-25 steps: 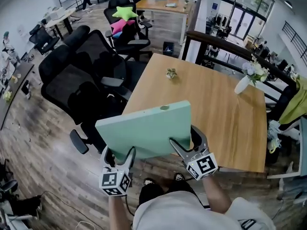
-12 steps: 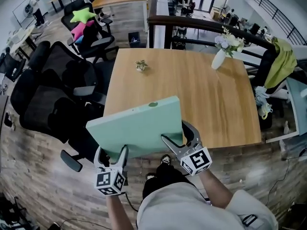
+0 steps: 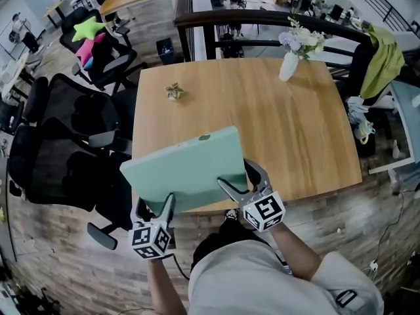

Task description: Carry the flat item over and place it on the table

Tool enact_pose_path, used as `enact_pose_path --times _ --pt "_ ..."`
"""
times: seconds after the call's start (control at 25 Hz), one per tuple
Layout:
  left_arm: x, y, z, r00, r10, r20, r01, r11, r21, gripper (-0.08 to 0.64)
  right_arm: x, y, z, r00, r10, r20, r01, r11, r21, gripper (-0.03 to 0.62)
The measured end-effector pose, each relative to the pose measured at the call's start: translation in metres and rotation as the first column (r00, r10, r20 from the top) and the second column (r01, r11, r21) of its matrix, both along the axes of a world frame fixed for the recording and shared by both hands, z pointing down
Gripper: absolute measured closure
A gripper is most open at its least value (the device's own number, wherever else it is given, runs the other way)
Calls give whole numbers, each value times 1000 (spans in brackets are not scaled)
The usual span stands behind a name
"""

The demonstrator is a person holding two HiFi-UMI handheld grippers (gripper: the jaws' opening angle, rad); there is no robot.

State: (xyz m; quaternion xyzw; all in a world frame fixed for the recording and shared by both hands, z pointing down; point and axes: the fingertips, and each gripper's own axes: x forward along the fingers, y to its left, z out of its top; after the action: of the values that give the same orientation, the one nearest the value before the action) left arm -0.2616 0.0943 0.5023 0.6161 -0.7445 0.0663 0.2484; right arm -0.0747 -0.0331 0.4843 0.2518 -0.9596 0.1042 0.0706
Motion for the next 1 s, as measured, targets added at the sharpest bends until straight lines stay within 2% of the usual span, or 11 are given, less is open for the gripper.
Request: enact_pose_path --times 0.32,0.64,1.0 --pt "5 -19 38 999 29 -35 -33 994 -100 109 7 -15 46 998 39 -52 -44 993 -112 224" --pt "-4 -44 60 995 77 -56 -85 985 -150 109 4 -31 74 993 87 -84 -101 978 -181 224" --pt "-41 -78 83 987 126 -98 -143 971 -190 109 -27 -55 96 984 130 -125 -157 960 -230 222"
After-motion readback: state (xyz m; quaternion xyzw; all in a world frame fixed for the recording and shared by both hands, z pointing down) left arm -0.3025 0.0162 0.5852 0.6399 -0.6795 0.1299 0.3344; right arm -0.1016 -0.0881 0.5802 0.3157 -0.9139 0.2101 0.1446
